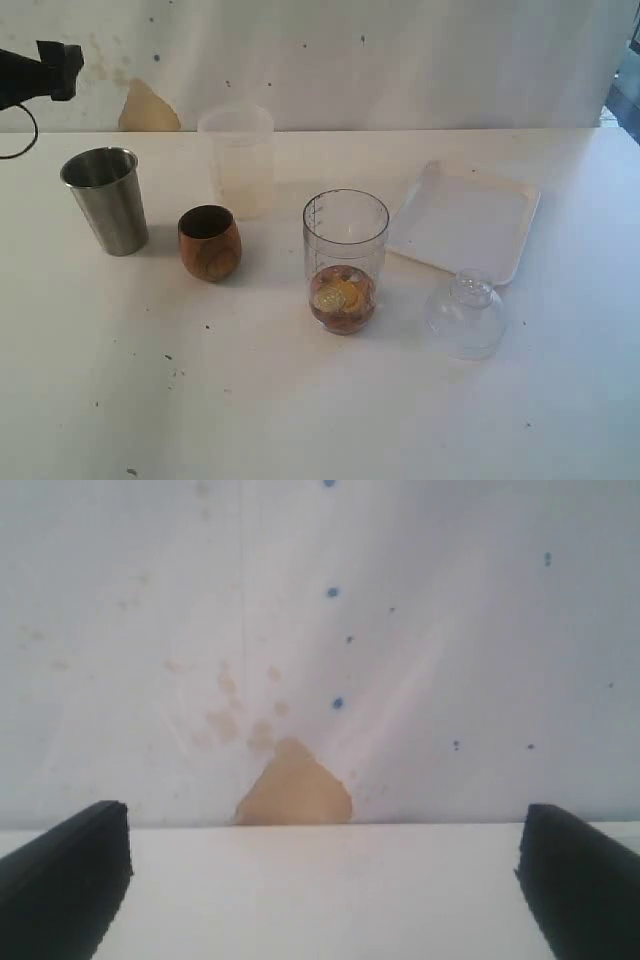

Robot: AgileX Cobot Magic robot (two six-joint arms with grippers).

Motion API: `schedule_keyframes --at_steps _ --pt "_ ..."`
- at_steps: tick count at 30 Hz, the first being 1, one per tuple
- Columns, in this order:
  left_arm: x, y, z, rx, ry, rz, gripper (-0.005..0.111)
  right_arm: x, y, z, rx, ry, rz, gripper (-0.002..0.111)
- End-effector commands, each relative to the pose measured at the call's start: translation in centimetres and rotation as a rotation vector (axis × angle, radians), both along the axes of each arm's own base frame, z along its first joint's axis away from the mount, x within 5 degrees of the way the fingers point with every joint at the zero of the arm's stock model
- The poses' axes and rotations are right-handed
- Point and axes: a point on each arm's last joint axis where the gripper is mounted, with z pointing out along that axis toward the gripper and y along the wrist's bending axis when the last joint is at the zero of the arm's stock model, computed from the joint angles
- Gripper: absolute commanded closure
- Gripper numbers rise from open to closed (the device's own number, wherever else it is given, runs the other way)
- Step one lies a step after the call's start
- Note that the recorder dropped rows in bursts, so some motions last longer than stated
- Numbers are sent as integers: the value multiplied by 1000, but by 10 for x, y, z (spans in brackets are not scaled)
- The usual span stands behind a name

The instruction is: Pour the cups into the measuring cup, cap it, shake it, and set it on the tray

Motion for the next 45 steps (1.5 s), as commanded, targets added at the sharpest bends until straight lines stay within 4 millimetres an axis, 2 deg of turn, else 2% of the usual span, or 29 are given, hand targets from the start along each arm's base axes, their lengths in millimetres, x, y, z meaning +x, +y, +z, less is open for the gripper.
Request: schedule_keyframes --at_steps 1,3,9,13,21,31,36,38,43,45 --pt "-3 6 16 -66 210 94 2 0 0 0 1 -3 -4 108" --pt "-7 9 24 -61 283 124 2 0 0 0 1 -3 -4 108" --pt "-23 11 49 -93 338 166 2 0 0 0 1 -3 -4 108" --pt "-34 13 54 -35 400 167 2 0 0 0 1 -3 -4 108" --pt "-45 15 50 -12 516 187 2 0 0 0 1 -3 -4 108" --pt "-83 16 100 -17 378 184 2 0 0 2 0 -24 -4 108" --pt "-108 17 125 -26 308 186 2 -3 0 23 -2 -264 -4 108" --pt "-120 16 129 -31 256 179 2 -4 0 27 12 -304 -2 108" --pt "-156 15 125 -41 128 155 2 -11 0 56 6 -383 -2 108" --pt "-165 16 124 -41 112 153 2 -13 0 61 6 -392 -2 108"
